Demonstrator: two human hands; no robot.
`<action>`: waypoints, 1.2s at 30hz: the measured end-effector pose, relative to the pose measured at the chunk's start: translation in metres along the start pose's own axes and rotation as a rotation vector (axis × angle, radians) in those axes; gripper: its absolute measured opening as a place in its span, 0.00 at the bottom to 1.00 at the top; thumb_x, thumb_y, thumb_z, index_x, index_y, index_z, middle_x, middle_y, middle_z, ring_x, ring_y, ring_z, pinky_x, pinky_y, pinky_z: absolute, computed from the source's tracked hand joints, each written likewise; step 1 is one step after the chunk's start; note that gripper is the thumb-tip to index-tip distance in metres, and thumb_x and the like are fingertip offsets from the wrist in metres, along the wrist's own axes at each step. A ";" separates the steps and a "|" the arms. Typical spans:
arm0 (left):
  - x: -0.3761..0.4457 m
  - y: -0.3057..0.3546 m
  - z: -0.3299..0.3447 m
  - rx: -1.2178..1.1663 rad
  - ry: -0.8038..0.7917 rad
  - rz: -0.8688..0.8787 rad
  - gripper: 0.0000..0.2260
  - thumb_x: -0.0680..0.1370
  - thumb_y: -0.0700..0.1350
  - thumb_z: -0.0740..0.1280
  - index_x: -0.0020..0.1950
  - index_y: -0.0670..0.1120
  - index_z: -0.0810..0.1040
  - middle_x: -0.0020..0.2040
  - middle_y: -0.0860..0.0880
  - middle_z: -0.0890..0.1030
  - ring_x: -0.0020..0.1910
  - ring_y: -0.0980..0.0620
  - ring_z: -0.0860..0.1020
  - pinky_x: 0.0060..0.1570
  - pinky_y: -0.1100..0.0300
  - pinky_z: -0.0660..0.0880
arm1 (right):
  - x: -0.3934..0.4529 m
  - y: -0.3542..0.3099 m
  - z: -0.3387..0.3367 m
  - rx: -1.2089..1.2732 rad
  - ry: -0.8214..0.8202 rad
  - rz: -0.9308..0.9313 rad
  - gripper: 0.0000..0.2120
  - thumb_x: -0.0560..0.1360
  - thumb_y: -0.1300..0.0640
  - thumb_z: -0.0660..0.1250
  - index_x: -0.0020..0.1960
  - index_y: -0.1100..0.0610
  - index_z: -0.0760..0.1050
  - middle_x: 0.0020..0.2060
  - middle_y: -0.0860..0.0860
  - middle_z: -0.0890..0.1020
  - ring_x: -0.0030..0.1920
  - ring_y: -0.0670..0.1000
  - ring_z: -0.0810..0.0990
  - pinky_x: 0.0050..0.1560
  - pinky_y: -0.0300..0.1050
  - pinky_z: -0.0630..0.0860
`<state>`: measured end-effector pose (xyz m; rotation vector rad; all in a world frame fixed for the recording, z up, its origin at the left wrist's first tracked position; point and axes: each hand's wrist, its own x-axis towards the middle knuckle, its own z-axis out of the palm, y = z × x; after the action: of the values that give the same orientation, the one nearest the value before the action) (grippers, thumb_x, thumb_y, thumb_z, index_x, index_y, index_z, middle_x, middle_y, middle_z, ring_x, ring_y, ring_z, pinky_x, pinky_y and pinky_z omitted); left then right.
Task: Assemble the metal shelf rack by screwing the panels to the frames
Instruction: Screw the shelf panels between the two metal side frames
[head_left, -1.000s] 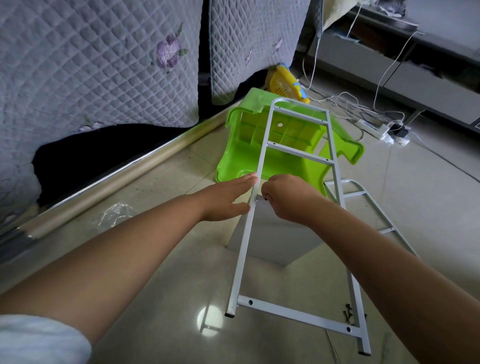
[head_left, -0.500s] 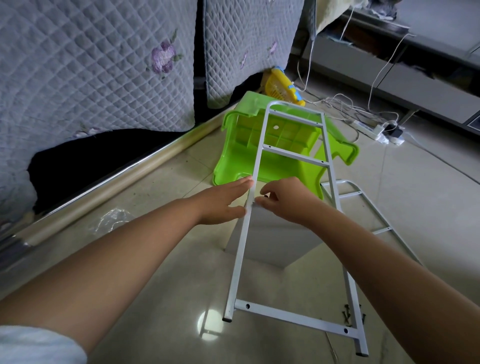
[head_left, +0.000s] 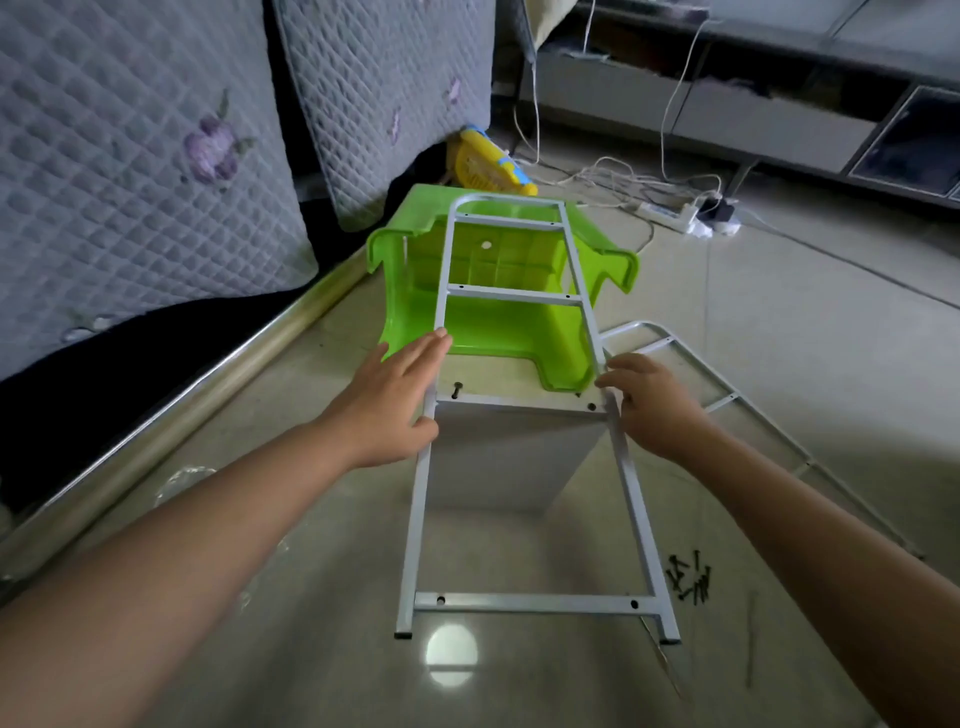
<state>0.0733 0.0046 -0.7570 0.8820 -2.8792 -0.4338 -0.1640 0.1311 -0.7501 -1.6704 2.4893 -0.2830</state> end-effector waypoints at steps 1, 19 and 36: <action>0.000 0.004 -0.001 0.054 0.057 0.047 0.37 0.68 0.50 0.52 0.76 0.40 0.53 0.76 0.44 0.55 0.74 0.48 0.58 0.72 0.47 0.52 | -0.002 0.003 0.001 0.057 -0.026 0.009 0.21 0.71 0.71 0.56 0.60 0.62 0.77 0.67 0.58 0.70 0.67 0.56 0.70 0.65 0.38 0.62; 0.069 0.105 0.058 0.121 0.132 0.181 0.29 0.76 0.53 0.47 0.65 0.36 0.72 0.62 0.39 0.76 0.60 0.41 0.75 0.57 0.49 0.72 | -0.022 0.071 0.049 0.438 -0.127 0.400 0.17 0.77 0.67 0.55 0.62 0.60 0.75 0.62 0.55 0.77 0.64 0.54 0.73 0.60 0.40 0.67; 0.076 0.133 0.064 0.232 0.002 0.158 0.22 0.82 0.48 0.48 0.75 0.41 0.58 0.76 0.45 0.56 0.75 0.50 0.55 0.71 0.55 0.50 | -0.190 0.102 0.218 0.105 -0.467 0.645 0.15 0.78 0.59 0.54 0.64 0.58 0.67 0.61 0.57 0.68 0.59 0.57 0.72 0.58 0.45 0.71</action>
<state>-0.0718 0.0819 -0.7773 0.6740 -3.0108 -0.0848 -0.1382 0.3263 -0.9850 -0.7109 2.4186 0.0467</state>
